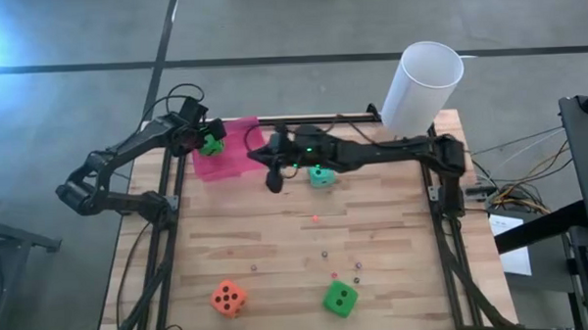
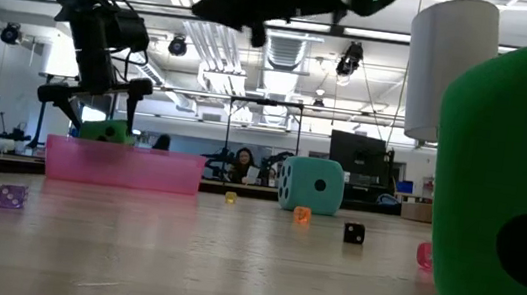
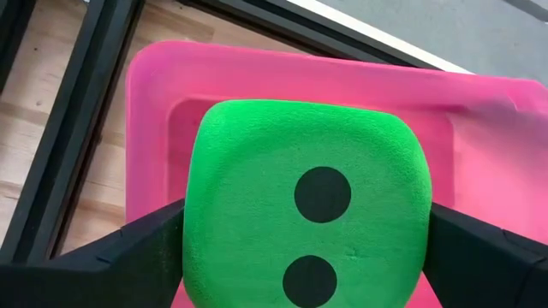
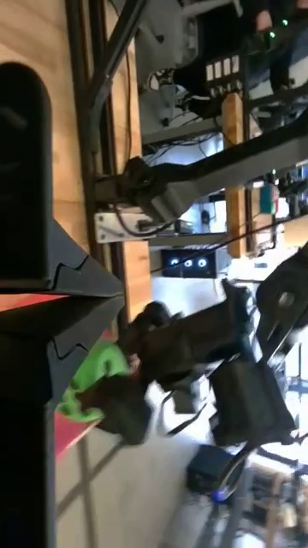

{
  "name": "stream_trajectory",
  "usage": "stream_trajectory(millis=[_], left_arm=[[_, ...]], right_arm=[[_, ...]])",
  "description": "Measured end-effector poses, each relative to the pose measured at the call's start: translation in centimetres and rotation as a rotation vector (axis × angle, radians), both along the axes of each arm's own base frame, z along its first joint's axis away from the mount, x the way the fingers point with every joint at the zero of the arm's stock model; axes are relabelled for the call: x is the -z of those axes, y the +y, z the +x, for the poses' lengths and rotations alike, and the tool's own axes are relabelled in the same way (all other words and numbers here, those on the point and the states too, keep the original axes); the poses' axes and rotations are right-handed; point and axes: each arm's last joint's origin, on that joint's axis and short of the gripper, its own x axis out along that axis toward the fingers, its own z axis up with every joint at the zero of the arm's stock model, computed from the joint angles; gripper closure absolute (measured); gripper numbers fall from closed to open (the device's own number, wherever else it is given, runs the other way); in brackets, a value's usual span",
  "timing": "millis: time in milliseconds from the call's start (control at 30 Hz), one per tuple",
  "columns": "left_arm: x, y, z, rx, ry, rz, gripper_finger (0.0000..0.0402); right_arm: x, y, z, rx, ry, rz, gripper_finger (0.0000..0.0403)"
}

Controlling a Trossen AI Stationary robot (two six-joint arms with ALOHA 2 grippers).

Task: Pick & Place Dice
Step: Put the top big green dice into the red bin

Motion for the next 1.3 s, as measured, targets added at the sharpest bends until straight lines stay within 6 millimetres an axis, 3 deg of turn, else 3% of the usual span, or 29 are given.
stream_trajectory(millis=[133, 267, 633, 1133, 1300], left_arm=[[0.0, 0.0, 0.0, 0.002, -0.007, -0.005, 0.0004], [0.0, 0.0, 0.1, 0.003, -0.024, -0.015, 0.0006], [0.2, -0.3, -0.1, -0.034, -0.048, -0.062, 0.0006], [0.2, -0.3, 0.1, -0.013, -0.094, -0.094, 0.0005], [0.2, -0.3, 0.0, -0.025, -0.072, -0.079, 0.0003]], right_arm=[[0.3, -0.3, 2.7, -0.012, 0.022, -0.012, 0.0394], [2.3, -1.2, 4.7, -0.004, 0.115, -0.021, 0.0394], [4.3, -2.6, 9.1, -0.009, 0.126, -0.120, 0.0394], [7.2, -4.8, 10.4, 0.027, 0.190, -0.096, 0.0394], [7.0, -5.1, 10.3, 0.031, 0.190, -0.103, 0.0394]])
